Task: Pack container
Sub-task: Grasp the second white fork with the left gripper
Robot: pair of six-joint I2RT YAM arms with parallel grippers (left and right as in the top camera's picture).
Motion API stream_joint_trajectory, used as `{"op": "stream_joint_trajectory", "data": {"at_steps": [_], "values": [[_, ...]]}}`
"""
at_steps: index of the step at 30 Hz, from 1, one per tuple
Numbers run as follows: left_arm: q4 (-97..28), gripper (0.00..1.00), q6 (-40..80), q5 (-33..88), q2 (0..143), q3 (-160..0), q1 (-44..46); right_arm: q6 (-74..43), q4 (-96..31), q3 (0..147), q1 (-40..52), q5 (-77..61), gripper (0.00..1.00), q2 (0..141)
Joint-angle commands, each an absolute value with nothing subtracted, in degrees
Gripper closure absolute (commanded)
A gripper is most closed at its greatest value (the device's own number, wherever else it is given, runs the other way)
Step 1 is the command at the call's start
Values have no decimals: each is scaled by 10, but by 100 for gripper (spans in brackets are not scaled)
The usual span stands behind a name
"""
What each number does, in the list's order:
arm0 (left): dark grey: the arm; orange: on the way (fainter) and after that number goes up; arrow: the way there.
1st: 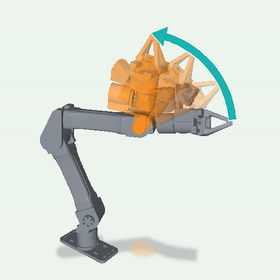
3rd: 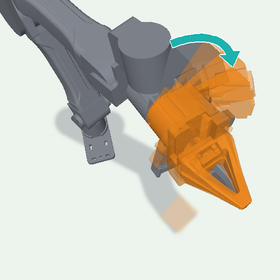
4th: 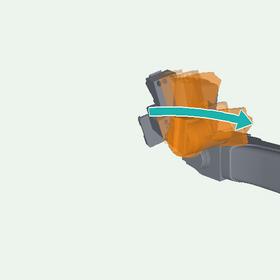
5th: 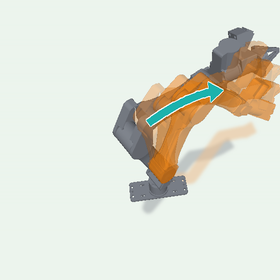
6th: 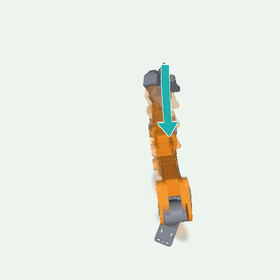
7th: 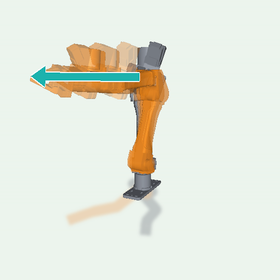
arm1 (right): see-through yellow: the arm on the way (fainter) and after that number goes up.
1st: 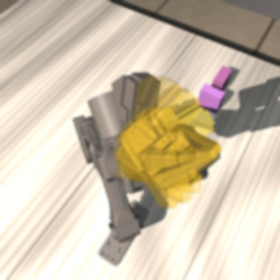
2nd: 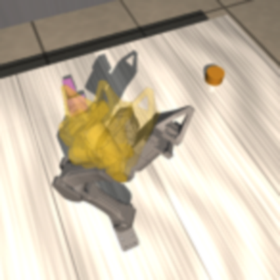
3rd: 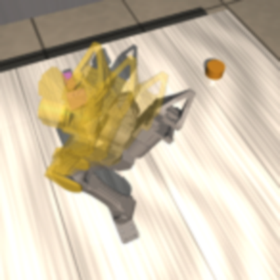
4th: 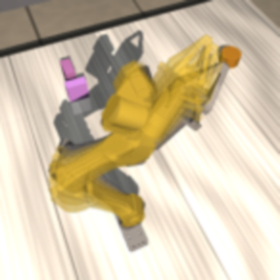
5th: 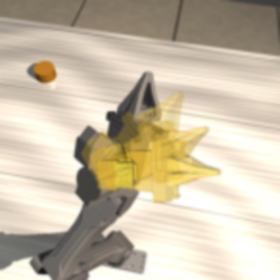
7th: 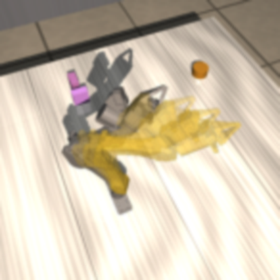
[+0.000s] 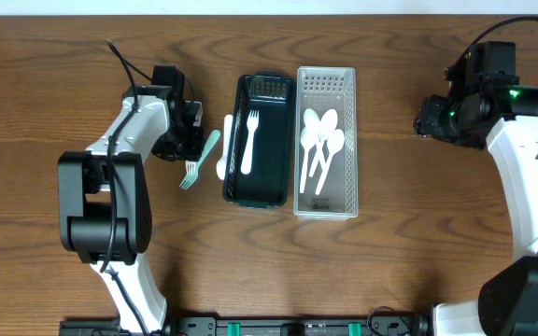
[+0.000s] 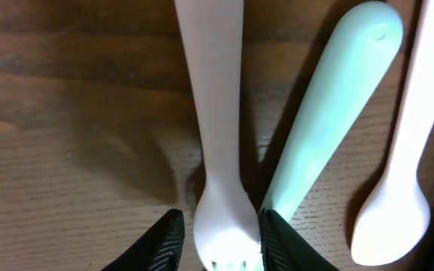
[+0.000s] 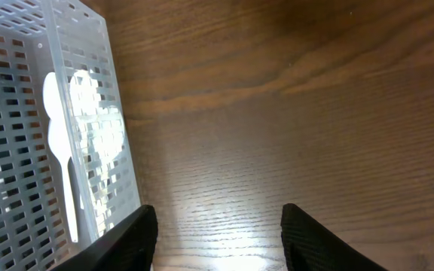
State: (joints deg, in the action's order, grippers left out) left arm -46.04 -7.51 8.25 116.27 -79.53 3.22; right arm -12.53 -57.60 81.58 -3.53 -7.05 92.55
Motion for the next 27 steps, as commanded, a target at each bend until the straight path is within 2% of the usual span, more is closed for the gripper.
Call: {"op": "stream_joint_trajectory", "data": {"at_steps": [1,7,12,16,18,23,27], "values": [[-465,64,-74,84,1178,-797,32,-122,-577,816,-37,-76,45,926],[-471,64,-74,84,1178,-797,32,-122,-576,816,-37,-76,45,926],[-475,73,-74,84,1178,-797,32,-122,-576,816,-37,-76,45,926],[-473,67,-74,84,1178,-789,32,-122,-576,816,-37,-76,45,926],[-473,68,-74,84,1178,-786,32,-122,-576,816,-37,-76,45,926],[-474,91,-74,84,1178,-786,32,-121,-576,816,-37,-76,45,926],[-488,94,-74,84,1172,-791,32,-121,-575,816,-37,-75,46,926]]}}
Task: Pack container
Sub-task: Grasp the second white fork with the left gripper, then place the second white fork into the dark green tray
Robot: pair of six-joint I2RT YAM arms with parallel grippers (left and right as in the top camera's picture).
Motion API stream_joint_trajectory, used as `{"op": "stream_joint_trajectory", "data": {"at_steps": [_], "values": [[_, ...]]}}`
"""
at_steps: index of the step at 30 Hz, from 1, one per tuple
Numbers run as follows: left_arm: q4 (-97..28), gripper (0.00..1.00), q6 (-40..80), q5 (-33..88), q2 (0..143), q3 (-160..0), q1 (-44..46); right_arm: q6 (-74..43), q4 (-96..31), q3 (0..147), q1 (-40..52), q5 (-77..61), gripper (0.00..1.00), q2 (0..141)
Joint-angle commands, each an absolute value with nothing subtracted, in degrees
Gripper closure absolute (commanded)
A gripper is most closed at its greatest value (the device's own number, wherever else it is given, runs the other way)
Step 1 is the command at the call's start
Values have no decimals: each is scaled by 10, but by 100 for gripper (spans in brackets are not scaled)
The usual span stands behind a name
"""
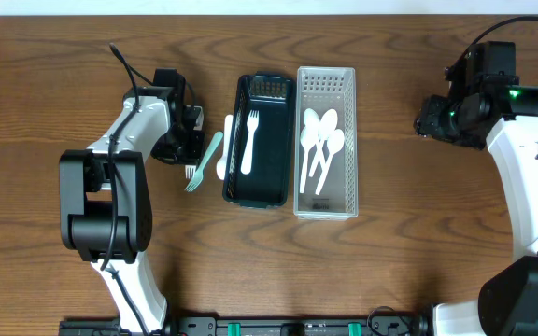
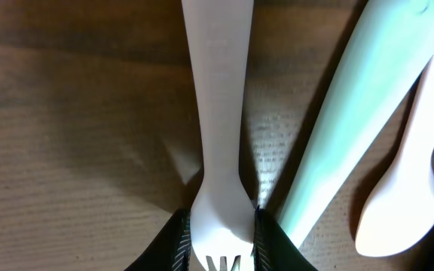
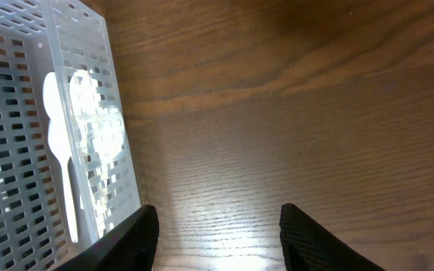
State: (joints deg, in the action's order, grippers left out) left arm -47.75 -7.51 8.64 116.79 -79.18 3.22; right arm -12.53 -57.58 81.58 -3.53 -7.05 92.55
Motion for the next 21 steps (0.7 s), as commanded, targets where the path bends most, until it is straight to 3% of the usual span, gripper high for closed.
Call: {"op": "stream_joint_trajectory", "data": {"at_steps": [1,13,21], "values": [[-495,94,-74,83,1169,-796,32,-121,-575,816,-37,-76,45,926],[-609,94,-69,57,1076,-919,44,-121,-575,816,-37,-76,45,926],[-611,94,-37,138,990,-929,147,-122,-572,816,-37,-76,45,926]]}}
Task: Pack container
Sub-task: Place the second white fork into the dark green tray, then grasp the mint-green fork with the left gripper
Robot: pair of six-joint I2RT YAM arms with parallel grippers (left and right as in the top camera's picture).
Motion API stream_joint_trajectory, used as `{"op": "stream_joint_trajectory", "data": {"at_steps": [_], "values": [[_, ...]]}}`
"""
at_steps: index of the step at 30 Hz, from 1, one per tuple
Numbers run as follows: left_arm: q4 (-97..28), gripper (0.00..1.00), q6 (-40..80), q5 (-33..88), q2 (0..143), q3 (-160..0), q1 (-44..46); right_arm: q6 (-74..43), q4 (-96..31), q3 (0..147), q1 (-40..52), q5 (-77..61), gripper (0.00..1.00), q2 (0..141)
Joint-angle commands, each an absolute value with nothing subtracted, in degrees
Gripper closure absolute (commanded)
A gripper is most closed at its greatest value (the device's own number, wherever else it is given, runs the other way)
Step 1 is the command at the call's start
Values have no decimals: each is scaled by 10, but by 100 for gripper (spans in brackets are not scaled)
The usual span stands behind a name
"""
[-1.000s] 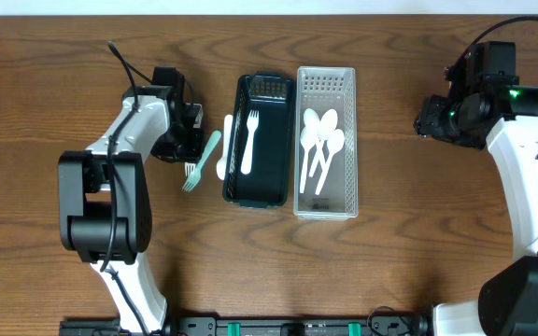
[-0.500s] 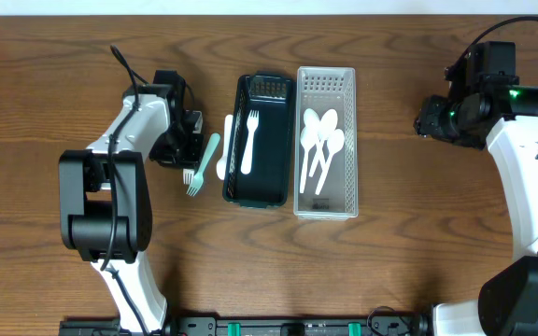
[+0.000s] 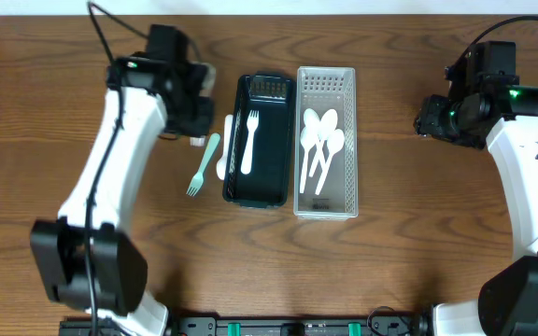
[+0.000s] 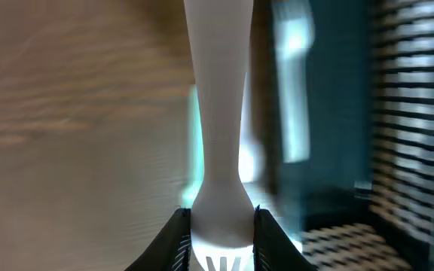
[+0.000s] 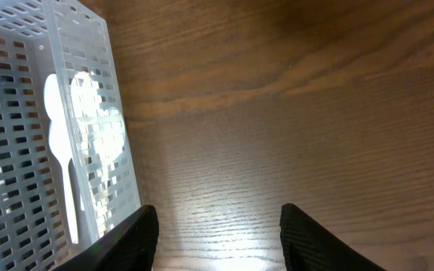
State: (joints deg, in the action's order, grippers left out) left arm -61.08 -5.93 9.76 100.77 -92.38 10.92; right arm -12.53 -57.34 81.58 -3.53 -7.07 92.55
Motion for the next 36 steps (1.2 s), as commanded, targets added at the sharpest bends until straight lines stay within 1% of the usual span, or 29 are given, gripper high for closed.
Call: {"op": "stream_joint_trajectory", "data": {"at_steps": [1,5,9,10,11,12,13,14,18,20,23,27,30,36], "values": [[-607,94,-33,137,986,-929,166,-121,-572,816,-37,-76,45,926],[-578,94,-23,114,998,-919,219,-122,-572,816,-37,-76,44,926],[-554,92,-11,70,1038,-903,236,-122,-575,816,-37,-76,44,926],[-552,85,-11,70,1047,-903,236,-121,-575,816,-37,-76,44,926],[-551,71,-11,70,1056,-903,236,-121,-575,816,-37,-76,44,926],[-550,49,-10,70,1060,-903,235,-121,-575,816,-37,-76,44,926],[-550,37,-9,70,1061,-903,234,-121,-575,816,-37,-76,43,926],[-550,31,-10,70,1061,-903,234,-121,-575,816,-37,-76,43,926],[-566,29,-10,51,1043,-916,232,-121,-575,816,-37,-76,42,926],[-572,25,-10,26,1028,-917,226,-122,-575,816,-37,-76,42,926],[-578,23,-10,-8,1015,-917,203,-121,-575,816,-37,-76,42,926],[-573,24,-14,-18,1026,-915,150,-121,-576,816,-37,-76,42,926],[-546,24,-14,-17,1047,-907,115,-121,-577,816,-37,-76,42,926],[-542,27,-38,-17,1121,-906,93,-121,-576,816,-37,-76,42,926]]}}
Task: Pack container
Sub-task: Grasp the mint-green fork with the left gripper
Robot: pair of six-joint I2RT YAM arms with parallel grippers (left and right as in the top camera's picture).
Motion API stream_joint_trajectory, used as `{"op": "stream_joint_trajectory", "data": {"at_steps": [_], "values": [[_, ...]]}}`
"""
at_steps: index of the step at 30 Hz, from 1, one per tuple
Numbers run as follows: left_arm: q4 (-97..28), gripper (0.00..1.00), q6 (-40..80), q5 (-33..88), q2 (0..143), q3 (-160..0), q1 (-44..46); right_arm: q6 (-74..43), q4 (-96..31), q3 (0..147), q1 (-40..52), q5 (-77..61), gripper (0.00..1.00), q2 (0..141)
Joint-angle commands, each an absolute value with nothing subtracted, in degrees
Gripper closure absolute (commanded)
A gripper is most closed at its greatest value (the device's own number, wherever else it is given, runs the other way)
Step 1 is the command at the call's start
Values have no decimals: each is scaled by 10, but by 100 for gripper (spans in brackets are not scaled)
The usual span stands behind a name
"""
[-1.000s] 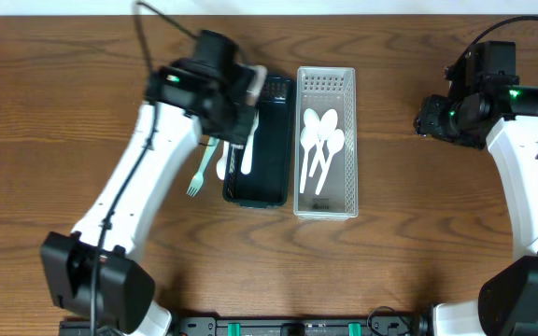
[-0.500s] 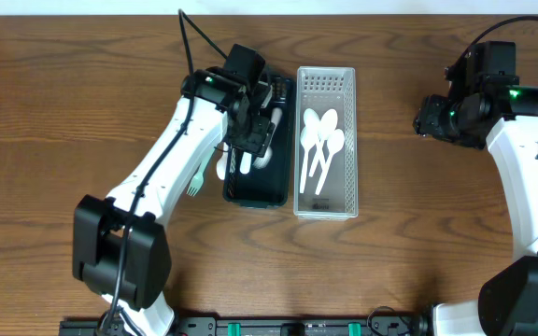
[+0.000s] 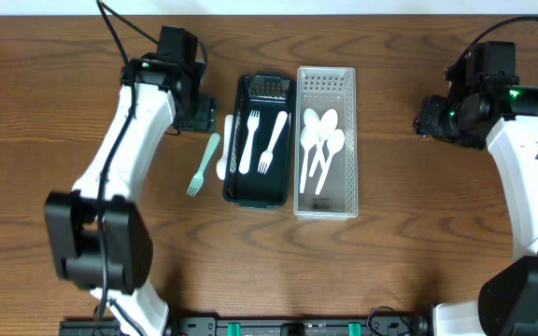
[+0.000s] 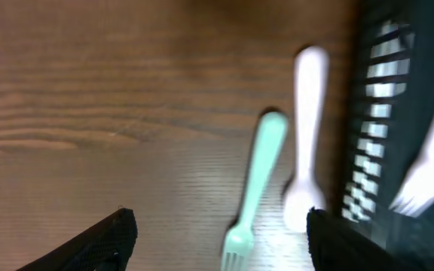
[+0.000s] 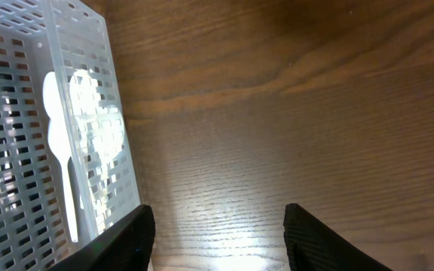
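Observation:
The dark container [image 3: 258, 187] holds two white forks, one on the left [image 3: 248, 142] and one on the right [image 3: 271, 142]. The right fork [image 4: 426, 169] also shows in the left wrist view. Beside the container on the table lie a mint fork [image 3: 203, 164] [image 4: 253, 188] and a white spoon [image 3: 222, 149] [image 4: 306, 150]. My left gripper [image 3: 197, 114] [image 4: 221, 241] hovers open over the table left of the container, holding nothing. My right gripper [image 3: 428, 119] [image 5: 221, 241] is open and empty, far right.
A clear perforated container [image 3: 326, 201] [image 5: 21, 188] with several white spoons [image 3: 320, 140] stands right of the dark one. Bare wood lies between it and the right arm, and left of the mint fork.
My left gripper was shut on a white fork held by the dark container's left side. Now that fork lies in the container beside the first, and the gripper is open over the table.
My left gripper stood open around a white fork lying on the table beside the mint fork. It then shut on that fork, and later held it up near the dark container. The fork now rests inside. My right arm has stayed still.

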State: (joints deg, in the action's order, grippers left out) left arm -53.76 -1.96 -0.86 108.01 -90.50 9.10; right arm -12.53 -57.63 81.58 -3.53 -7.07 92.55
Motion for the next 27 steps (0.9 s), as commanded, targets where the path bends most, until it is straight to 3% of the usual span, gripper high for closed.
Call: {"op": "stream_joint_trajectory", "data": {"at_steps": [1,8,15,27], "values": [[-544,29,-46,-18,1136,-906,93,-121,-576,816,-37,-76,41,926],[-550,43,-56,-18,1197,-906,93,-121,-577,816,-37,-75,41,926],[-568,46,-98,47,1206,-903,93,-121,-574,816,-37,-75,41,926],[-580,50,-159,49,1206,-865,93,-121,-574,816,-37,-75,41,926]]}}
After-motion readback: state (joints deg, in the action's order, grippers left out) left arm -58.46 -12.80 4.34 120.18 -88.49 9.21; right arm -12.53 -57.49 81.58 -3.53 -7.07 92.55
